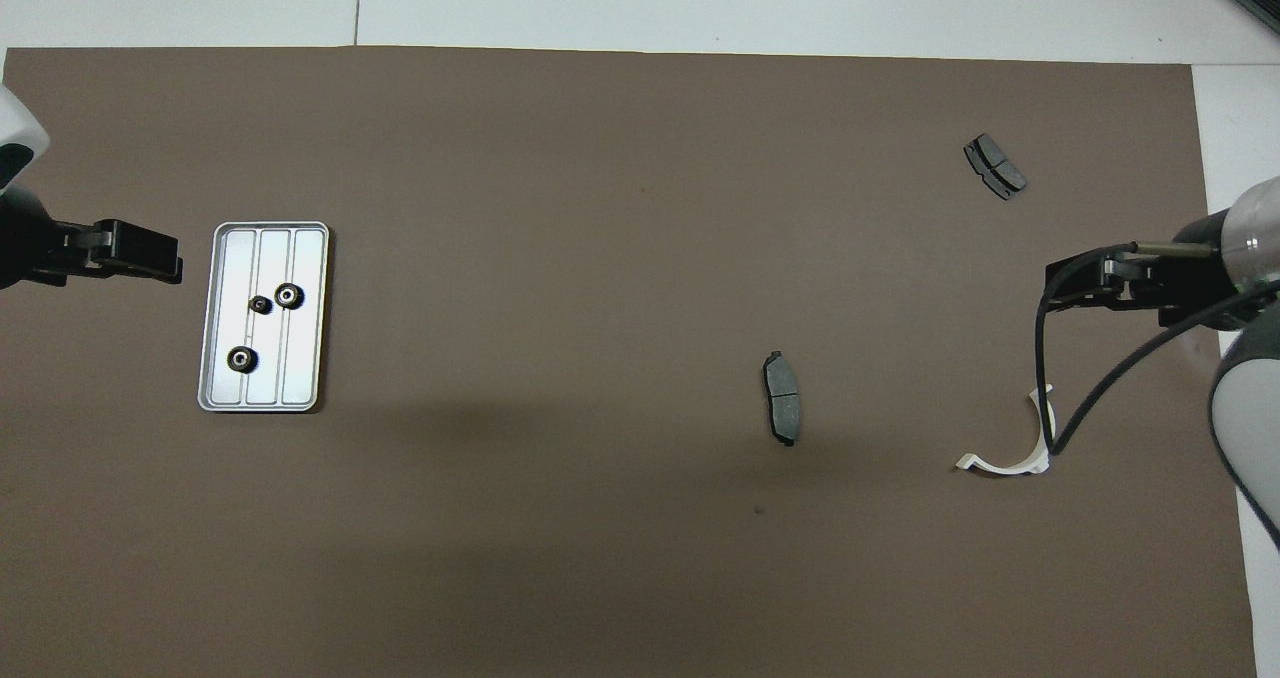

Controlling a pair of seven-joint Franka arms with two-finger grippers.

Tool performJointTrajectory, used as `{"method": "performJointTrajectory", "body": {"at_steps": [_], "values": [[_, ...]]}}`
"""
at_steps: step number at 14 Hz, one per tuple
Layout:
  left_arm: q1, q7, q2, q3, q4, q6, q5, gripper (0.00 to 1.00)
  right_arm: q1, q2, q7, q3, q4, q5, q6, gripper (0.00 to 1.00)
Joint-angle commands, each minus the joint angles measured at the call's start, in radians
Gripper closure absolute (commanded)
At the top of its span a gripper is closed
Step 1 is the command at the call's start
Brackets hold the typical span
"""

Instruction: Pick bearing gear from pile to tray

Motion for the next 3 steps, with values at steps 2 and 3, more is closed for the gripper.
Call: {"method": "performJointTrajectory", "body": {"at_steps": [2,3], "values": [[-0.007,0.01,-0.007,-0.001,0.008,-0.015,-0.016,0.0,-0.004,-0.025,-0.018,0.0,-0.031,0.025,0.026,0.0],[-0.008,0.01,-0.01,-0.003,0.007,-0.012,-0.016,0.0,-0.004,-0.024,-0.018,0.0,-0.031,0.024,0.027,0.0]]}}
